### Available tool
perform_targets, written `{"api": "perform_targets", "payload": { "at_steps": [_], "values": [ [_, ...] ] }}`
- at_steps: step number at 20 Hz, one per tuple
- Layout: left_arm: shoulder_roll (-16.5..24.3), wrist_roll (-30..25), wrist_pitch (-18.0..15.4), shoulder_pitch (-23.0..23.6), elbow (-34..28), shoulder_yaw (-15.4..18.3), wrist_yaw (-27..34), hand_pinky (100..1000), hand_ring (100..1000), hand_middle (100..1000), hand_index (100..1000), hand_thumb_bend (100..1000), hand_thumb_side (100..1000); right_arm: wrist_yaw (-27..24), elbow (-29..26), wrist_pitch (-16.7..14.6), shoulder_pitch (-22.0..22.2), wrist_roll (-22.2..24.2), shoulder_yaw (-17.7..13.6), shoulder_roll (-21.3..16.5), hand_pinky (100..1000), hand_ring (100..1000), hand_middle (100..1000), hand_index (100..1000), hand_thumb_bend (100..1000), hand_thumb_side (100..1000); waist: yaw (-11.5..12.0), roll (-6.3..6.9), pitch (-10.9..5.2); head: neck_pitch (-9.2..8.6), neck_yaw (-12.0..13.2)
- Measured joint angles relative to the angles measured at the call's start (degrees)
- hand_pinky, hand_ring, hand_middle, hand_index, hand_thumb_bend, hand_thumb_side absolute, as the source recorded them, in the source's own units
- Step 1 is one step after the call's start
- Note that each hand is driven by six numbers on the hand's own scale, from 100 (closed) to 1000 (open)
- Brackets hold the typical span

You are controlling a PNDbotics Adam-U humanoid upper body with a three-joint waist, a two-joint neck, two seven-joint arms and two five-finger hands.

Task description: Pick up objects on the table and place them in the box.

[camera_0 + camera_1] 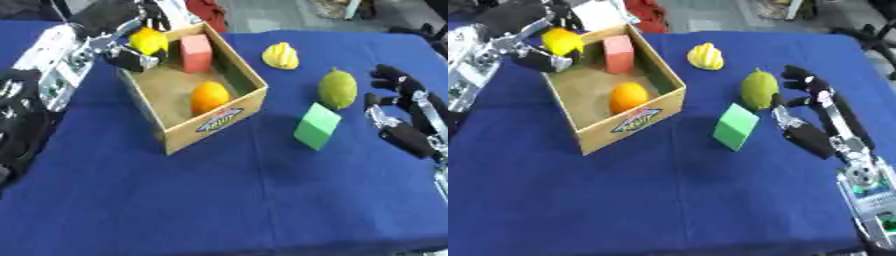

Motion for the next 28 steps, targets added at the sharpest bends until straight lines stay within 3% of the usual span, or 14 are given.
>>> {"api": "perform_targets", "payload": {
  "at_steps": [4,8,12,19,24,28],
  "values": [
    [1.6,-3.7,-0.6,1.9,-3.9,0.4,2.0,800,775,792,842,600,478,0.0,0.0,0.2,0.0,-0.3,-0.5,-0.4,711,871,861,961,100,548,0.7,0.00,0.00,0.00,-0.3],
    [4.8,-5.6,0.0,5.7,-9.9,3.2,5.5,775,734,752,830,539,469,0.3,-0.1,0.7,-0.8,-0.4,-1.0,-2.9,719,870,862,963,100,537,1.8,0.00,0.00,0.17,-0.8],
    [6.9,-3.6,1.6,10.4,-16.0,6.8,9.2,755,700,720,812,480,440,1.0,-0.4,1.2,-2.0,1.0,-0.3,-6.5,735,877,870,966,100,479,2.9,-0.02,0.00,0.21,-1.6],
    [7.0,1.9,7.2,19.5,-25.0,11.1,15.7,733,659,681,795,445,440,4.9,1.1,0.0,-5.2,6.8,8.1,-12.4,780,911,912,980,173,489,4.6,-0.03,-0.19,0.04,-3.4],
    [6.5,2.3,11.0,22.7,-28.9,12.2,20.3,731,655,677,794,441,446,8.9,3.7,-2.4,-7.4,11.4,15.0,-13.3,792,923,918,982,188,495,5.0,-0.03,-0.19,-0.16,-4.1],
    [6.5,1.5,12.6,23.3,-30.3,12.9,24.3,727,645,667,791,436,450,10.0,4.6,-3.0,-8.1,15.4,16.6,-13.3,838,976,954,994,209,481,5.2,-0.03,-0.21,-0.18,-4.3]
  ]
}}
